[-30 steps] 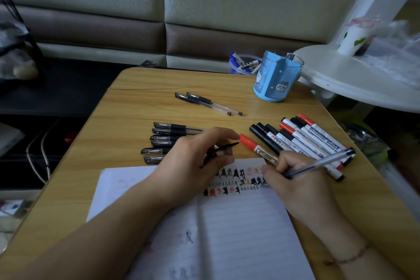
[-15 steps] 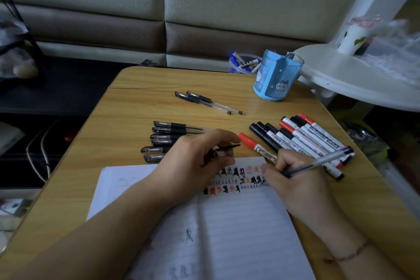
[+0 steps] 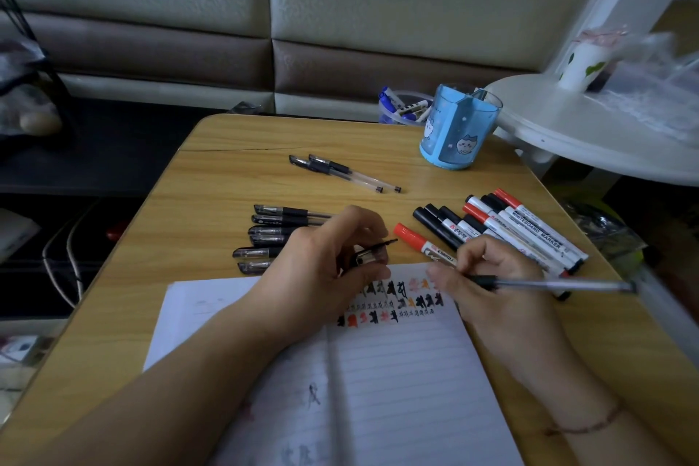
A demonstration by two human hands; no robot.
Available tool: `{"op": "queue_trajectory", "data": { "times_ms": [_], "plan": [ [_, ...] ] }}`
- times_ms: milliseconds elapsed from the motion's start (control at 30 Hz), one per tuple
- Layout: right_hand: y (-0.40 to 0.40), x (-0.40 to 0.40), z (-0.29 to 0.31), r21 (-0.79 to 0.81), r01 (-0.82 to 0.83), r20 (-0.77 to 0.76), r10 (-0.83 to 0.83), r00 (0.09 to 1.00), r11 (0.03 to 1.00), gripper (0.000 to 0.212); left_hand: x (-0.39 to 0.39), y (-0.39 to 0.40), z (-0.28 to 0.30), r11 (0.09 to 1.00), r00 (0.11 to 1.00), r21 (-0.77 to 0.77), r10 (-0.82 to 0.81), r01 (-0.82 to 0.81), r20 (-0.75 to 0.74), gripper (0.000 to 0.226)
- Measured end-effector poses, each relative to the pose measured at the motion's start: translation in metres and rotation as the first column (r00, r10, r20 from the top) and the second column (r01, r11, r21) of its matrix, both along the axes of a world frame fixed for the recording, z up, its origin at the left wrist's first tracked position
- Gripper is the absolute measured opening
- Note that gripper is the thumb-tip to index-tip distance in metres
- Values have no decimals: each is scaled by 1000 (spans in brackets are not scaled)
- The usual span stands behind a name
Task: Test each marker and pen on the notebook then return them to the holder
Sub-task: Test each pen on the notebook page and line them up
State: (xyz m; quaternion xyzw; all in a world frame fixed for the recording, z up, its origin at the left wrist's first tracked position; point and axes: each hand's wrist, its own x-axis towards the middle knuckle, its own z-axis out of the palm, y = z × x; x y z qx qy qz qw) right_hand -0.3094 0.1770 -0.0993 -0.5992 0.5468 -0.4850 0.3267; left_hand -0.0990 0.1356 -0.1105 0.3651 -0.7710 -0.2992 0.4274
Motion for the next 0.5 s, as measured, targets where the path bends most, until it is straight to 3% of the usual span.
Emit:
{"op": "queue_trajectory", "data": {
  "times_ms": [67, 200, 267, 400, 500],
  "plan": [
    [2, 1, 6, 46, -79, 143, 72, 987, 996, 37, -1, -1, -1, 1000, 1000, -7, 13, -13, 4, 35],
    [6, 0, 10, 20, -268, 340, 245, 908, 963, 25, -1, -2, -2, 998, 1000, -68, 15, -15, -1, 21],
    [5, -1, 10, 4, -250, 345, 233, 909, 968, 33, -1, -3, -2, 996, 1000, -88, 17, -17, 1, 16],
    [5, 2, 12, -8, -251, 358, 237, 903, 968, 10, -1, -3, -2, 991, 1000, -134, 7, -3, 31, 15],
    [6, 2, 12, 10, -252, 332, 235, 914, 968, 8, -1, -3, -1, 980, 998, -197, -4, 17, 69, 16]
  ]
}}
